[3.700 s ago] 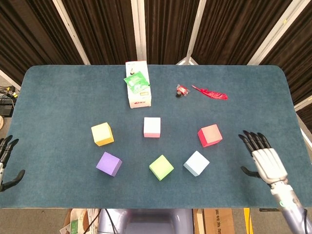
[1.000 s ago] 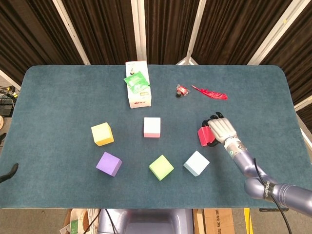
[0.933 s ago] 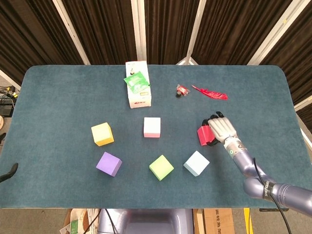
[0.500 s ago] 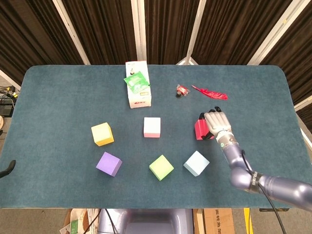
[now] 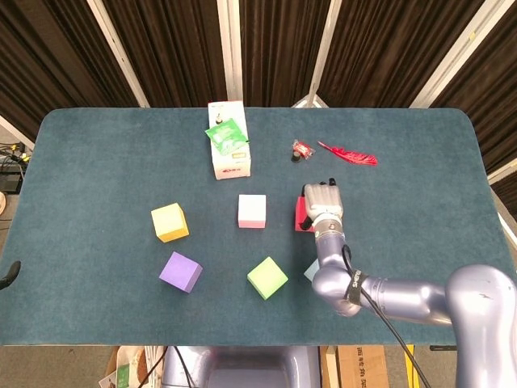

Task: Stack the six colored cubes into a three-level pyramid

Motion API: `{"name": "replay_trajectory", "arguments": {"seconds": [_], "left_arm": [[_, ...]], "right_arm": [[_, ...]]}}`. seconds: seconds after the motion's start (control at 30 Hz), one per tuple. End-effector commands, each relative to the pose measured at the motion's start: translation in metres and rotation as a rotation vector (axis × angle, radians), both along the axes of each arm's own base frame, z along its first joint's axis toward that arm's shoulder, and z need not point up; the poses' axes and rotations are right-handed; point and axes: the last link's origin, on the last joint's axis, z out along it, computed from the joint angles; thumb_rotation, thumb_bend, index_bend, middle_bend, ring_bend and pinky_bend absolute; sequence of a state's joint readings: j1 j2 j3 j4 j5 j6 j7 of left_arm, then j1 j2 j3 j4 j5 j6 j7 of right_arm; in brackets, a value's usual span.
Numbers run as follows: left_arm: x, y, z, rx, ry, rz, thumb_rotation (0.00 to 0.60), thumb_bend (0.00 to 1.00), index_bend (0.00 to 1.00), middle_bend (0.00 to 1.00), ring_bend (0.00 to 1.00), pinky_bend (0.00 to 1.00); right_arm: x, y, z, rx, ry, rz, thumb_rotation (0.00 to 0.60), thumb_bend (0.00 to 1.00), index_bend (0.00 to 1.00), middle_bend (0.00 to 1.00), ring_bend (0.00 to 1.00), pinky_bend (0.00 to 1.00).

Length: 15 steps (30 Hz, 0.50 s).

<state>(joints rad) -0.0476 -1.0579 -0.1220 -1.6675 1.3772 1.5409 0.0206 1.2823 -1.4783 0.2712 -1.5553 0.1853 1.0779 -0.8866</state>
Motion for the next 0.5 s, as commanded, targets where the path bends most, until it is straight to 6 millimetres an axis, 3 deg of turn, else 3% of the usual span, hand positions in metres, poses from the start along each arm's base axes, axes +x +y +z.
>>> {"name": "replay_trajectory", "arguments": {"seconds": [0.03,0.5], "left_arm": [[-0.001,-0.001,0.003,0.003,-0.005,-0.003,0.6,0.38,0.08,0.0,0.0,0.0],[-0.006,0.002,0.008,0.021,-0.018,0.028,0.6,0.38,0.08,0.0,0.0,0.0]], "right_arm": [[0.008,-0.001,-0.008,0.003,0.007,0.017,0.6,0.24,0.43,0.41,0.18,0.0],[0.024,-0.005,-0.025,-0.01,-0.06,0.008,0.6,0.24,0.43,0.41,0.18,0.0]]}}
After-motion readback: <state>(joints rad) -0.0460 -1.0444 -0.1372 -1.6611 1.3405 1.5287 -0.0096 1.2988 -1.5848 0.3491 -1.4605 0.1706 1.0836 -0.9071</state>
